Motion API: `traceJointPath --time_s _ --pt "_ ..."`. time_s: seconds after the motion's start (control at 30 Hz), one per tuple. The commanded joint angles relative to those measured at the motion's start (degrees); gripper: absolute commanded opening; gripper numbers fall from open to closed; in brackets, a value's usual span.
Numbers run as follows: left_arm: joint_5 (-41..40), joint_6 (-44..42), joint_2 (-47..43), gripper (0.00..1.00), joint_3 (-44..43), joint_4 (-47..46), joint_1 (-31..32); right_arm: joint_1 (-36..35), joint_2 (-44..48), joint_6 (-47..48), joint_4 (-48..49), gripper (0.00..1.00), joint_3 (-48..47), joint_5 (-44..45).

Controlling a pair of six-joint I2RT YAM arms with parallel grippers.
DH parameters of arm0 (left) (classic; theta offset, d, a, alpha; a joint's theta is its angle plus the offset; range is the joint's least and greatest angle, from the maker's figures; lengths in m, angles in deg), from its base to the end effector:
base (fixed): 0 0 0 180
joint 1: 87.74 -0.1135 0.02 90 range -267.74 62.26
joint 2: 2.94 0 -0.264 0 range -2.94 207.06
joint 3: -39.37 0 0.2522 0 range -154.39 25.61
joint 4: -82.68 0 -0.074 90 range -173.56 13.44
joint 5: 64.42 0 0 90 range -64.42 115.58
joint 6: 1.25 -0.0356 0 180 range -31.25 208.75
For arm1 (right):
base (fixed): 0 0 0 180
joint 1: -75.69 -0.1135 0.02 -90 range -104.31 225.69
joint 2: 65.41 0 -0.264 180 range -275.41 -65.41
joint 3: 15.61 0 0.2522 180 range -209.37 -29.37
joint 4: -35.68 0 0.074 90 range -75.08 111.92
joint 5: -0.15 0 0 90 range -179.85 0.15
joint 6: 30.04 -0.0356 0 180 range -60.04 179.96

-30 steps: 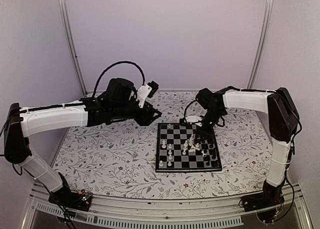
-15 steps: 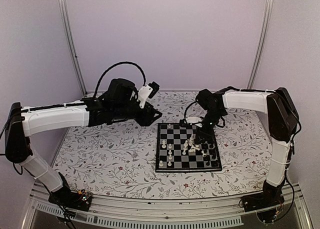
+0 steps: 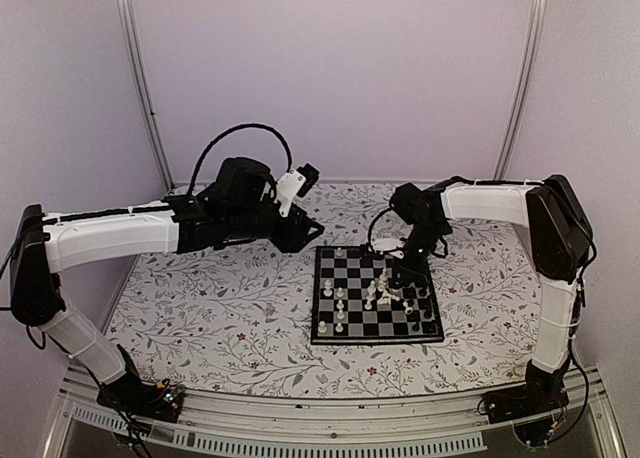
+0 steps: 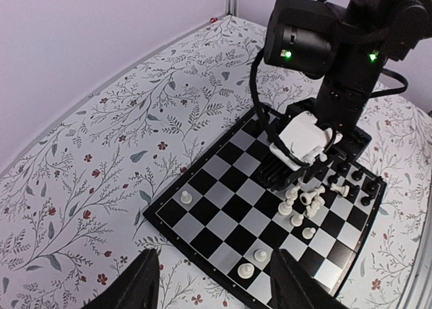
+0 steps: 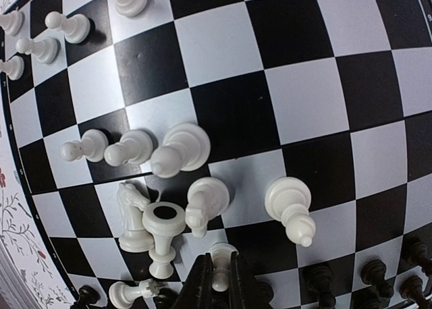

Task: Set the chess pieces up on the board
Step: Pick up the chess piece from the chessboard.

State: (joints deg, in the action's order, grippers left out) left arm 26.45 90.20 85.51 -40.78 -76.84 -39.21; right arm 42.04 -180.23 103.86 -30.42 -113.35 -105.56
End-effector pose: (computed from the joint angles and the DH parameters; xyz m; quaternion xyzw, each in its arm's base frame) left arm 0.2370 -0.2690 0.2882 0.3473 0.7875 -0.2210 0.4587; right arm 0.3149 0.2212 0.1715 -0.6256 0.7658 0.1306 0.0709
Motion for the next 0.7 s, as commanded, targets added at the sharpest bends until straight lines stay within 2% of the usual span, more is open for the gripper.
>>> traceJointPath --time_s 0.0,0.37,0.43,0.67 --pt "-0.23 -0.83 0.00 0.57 -0.17 -0.77 0.77 -0.15 -0.16 -0.33 -1.46 0.09 -1.57 -0.02" --pt "-0.69 -1.36 -1.91 0.57 1.44 -0.97 0.69 -0.91 1.53 -1.07 -7.50 0.07 -11.62 2.32" --pt "-2.78 -1.37 -2.41 0.57 1.84 -0.80 0.69 -1.46 1.24 -1.15 -7.72 0.07 -13.73 2.84" --pt "-4.96 -1.37 -5.02 0.57 3.26 -0.36 -0.03 -4.49 -5.20 -1.58 -8.32 0.07 -22.36 1.66"
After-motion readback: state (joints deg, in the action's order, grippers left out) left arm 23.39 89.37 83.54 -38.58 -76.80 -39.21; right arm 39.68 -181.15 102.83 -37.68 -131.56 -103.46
